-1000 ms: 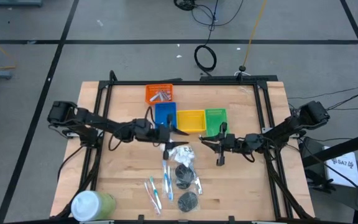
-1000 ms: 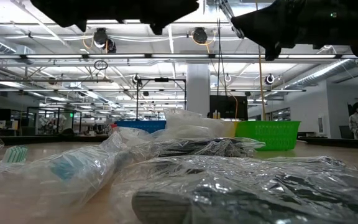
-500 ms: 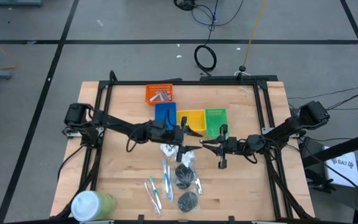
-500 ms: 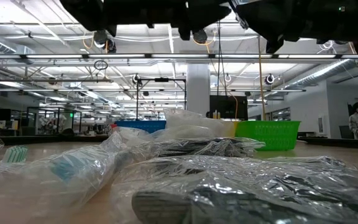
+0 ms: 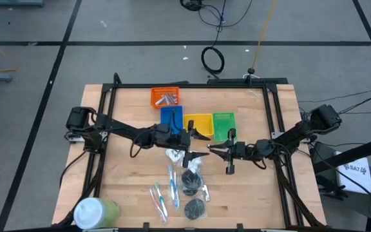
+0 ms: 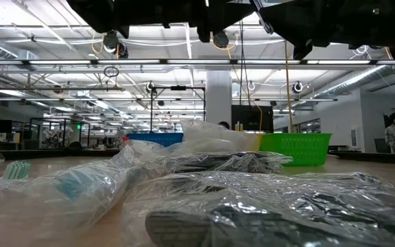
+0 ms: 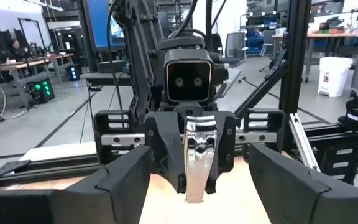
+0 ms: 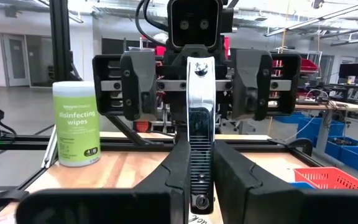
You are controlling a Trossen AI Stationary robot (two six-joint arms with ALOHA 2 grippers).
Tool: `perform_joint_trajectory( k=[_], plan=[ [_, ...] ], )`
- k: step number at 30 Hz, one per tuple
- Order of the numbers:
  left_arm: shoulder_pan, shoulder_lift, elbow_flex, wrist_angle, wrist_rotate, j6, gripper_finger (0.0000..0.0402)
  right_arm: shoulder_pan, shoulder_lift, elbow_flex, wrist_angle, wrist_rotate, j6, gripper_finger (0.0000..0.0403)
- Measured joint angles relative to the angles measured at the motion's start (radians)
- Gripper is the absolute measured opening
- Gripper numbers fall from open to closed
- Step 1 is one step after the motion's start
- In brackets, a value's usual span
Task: Pick & Place Travel size toiletries
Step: Put the bottom nail cutter into the orange basket
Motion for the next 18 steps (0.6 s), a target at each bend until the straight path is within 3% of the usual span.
perform_joint_trajectory(
  k=[18],
  plan=[
    [0.003, 0.000, 0.000, 0.047, 0.000, -0.023, 0.0145, 0.000, 0.000, 0.000, 0.000, 0.000, 0.000, 0.0035]
  ],
)
